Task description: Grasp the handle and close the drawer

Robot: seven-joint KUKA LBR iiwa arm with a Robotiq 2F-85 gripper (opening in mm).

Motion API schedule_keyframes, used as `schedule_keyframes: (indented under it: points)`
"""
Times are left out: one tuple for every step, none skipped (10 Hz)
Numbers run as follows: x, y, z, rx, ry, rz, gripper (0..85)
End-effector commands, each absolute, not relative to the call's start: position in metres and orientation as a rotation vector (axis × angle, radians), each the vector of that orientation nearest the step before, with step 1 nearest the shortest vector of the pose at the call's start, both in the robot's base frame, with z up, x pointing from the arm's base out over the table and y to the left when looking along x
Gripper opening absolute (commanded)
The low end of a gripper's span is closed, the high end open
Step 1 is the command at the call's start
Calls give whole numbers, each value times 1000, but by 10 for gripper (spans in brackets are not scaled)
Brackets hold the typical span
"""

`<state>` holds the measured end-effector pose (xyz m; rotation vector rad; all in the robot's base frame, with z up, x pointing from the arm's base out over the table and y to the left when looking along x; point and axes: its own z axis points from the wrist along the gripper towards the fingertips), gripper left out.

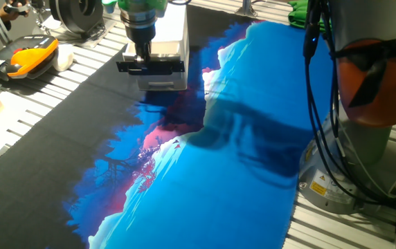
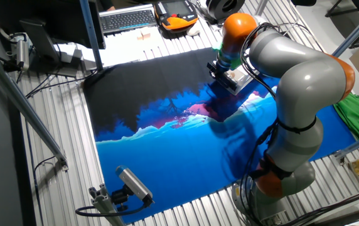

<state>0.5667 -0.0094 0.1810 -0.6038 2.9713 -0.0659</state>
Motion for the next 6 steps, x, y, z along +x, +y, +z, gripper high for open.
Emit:
schedule_keyframes:
  points:
    - [567,-9,181,-620,2968,-59,0]
    - [567,-8,180,-627,2965,-49,0]
    - [566,-7,180,-633,2961,-45,0]
    - [566,-7,181,-650,2958,-37,0]
    - [567,-7,182,-659,2956,-32,0]
    - [567,-8,183,-668,2954,-27,0]
